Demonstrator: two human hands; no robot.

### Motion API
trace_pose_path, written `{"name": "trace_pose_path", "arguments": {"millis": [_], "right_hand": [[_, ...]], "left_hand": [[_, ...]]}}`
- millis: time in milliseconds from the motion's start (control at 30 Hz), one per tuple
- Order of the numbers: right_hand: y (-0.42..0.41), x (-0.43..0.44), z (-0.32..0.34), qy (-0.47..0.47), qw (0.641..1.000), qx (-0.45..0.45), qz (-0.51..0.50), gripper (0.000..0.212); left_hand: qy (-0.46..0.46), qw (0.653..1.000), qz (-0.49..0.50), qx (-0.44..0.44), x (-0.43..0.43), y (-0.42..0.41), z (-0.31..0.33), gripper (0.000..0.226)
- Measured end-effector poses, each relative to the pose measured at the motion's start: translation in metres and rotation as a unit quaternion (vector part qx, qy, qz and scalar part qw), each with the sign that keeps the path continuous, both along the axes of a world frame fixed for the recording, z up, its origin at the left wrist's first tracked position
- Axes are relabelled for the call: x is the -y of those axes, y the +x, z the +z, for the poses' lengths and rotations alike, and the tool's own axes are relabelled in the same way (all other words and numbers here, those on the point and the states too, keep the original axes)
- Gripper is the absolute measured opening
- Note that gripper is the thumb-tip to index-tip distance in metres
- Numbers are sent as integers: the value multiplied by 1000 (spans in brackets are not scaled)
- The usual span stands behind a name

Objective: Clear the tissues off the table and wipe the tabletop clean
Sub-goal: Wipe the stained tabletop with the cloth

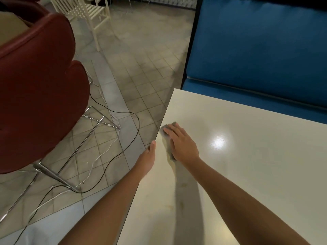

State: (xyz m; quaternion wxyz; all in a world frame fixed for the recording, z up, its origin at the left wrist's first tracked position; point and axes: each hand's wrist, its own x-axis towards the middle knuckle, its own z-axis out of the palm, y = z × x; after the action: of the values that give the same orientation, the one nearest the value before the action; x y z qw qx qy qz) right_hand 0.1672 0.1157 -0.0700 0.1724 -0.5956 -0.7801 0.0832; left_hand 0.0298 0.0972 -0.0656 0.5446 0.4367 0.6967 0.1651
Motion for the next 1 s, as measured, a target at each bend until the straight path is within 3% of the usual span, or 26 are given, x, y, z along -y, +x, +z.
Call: {"name": "trace_pose_path", "arguments": {"millis": [200, 367, 500, 667, 733, 833, 1000], "right_hand": [[0, 44, 5, -32, 999, -38, 20, 54], [40, 68, 24, -3, 984, -123, -129, 54], [93, 91, 37, 26, 968, -109, -224, 58], [140, 109, 25, -54, 950, -62, -302, 48], [138, 105, 12, -40, 952, -28, -304, 45], [121, 90, -3, -28, 940, -16, -339, 57], [60, 78, -3, -6, 954, 22, -298, 44]], "left_hand": [[18, 999, -21, -31, 27, -9, 3, 58], [33, 998, -2, -59, 40, -12, 1, 58], [51, 996, 6, -75, 42, -9, 1, 57], [74, 993, 0, -94, 43, -9, -3, 56], [85, 991, -5, -102, 42, -9, -4, 55], [106, 988, -5, -111, 41, -8, -5, 53], [96, 986, -13, -133, 42, -7, -2, 55]]}}
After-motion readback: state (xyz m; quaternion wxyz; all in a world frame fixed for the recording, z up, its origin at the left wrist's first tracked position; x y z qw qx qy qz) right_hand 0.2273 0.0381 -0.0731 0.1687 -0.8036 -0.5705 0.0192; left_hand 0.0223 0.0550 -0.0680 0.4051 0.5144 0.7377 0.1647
